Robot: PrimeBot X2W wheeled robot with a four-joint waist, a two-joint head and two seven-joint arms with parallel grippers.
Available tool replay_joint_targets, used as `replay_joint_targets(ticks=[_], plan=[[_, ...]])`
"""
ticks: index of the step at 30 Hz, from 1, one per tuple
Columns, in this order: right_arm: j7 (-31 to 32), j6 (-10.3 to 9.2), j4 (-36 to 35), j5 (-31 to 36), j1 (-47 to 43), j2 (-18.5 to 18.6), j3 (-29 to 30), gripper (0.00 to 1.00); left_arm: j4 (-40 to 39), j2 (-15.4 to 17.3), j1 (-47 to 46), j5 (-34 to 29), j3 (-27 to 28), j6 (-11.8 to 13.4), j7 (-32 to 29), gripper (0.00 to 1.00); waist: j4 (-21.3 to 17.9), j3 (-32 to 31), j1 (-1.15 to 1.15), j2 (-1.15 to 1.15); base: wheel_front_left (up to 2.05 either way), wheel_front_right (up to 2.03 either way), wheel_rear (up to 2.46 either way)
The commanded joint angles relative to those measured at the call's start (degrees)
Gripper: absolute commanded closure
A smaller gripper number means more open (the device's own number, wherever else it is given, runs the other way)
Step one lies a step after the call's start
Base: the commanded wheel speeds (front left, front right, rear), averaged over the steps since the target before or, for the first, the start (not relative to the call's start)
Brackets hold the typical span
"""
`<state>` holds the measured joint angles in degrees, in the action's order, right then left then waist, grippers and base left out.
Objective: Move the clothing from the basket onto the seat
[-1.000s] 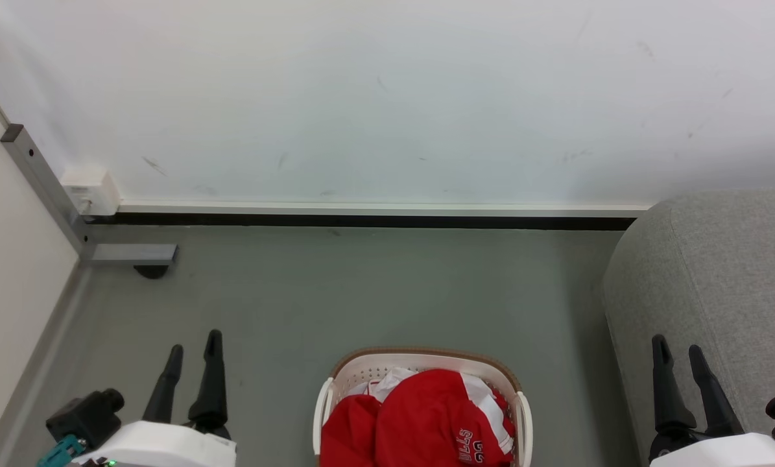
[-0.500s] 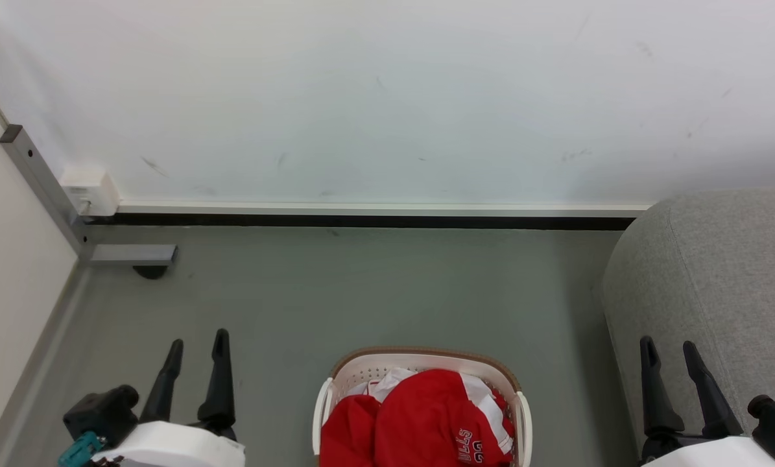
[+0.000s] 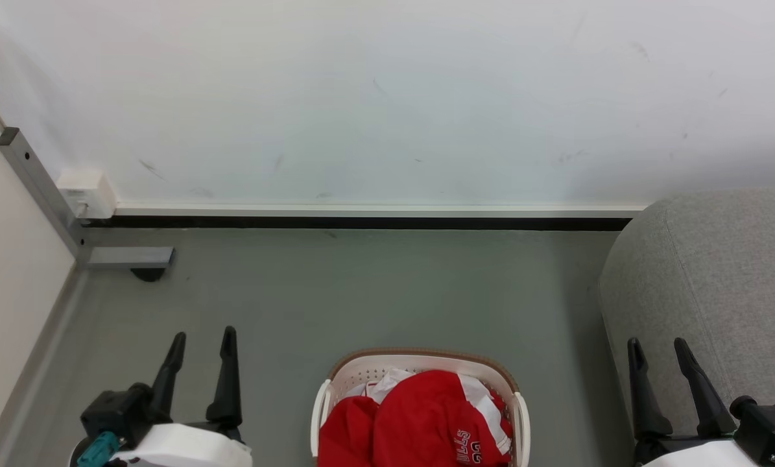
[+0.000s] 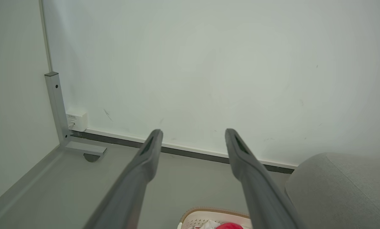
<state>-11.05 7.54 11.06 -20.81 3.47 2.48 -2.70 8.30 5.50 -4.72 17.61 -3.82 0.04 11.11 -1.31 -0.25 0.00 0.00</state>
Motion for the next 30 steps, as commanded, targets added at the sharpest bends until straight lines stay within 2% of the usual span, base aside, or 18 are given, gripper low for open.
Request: replay_joint_targets(ticks=[1,18,30], plan=[[-0.5,-0.07,-0.49,1.41,0.61,0.6,-0.09,0.0,-0.73,0.5,-0.78,-1.93,0.01,0.18,0.44,0.0,-0.01,-0.01,0.0,0.0,0.0,0.0,0.0],[-2.41,-0.09,-0.74,7.44,0.6,0.61,-0.9,0.0,-0.75,0.05,-0.86,-8.82,-0.04,0.03,2.46,0.0,-0.19,-0.37,0.0,0.0,0.0,0.0,0.0],[-3.75,-0.1,-1.29,11.26,0.3,0.61,-1.26,0.0,-0.19,-0.77,-0.81,-13.12,0.77,-1.51,3.64,0.0,-0.28,-0.7,0.0,0.0,0.0,0.0,0.0]])
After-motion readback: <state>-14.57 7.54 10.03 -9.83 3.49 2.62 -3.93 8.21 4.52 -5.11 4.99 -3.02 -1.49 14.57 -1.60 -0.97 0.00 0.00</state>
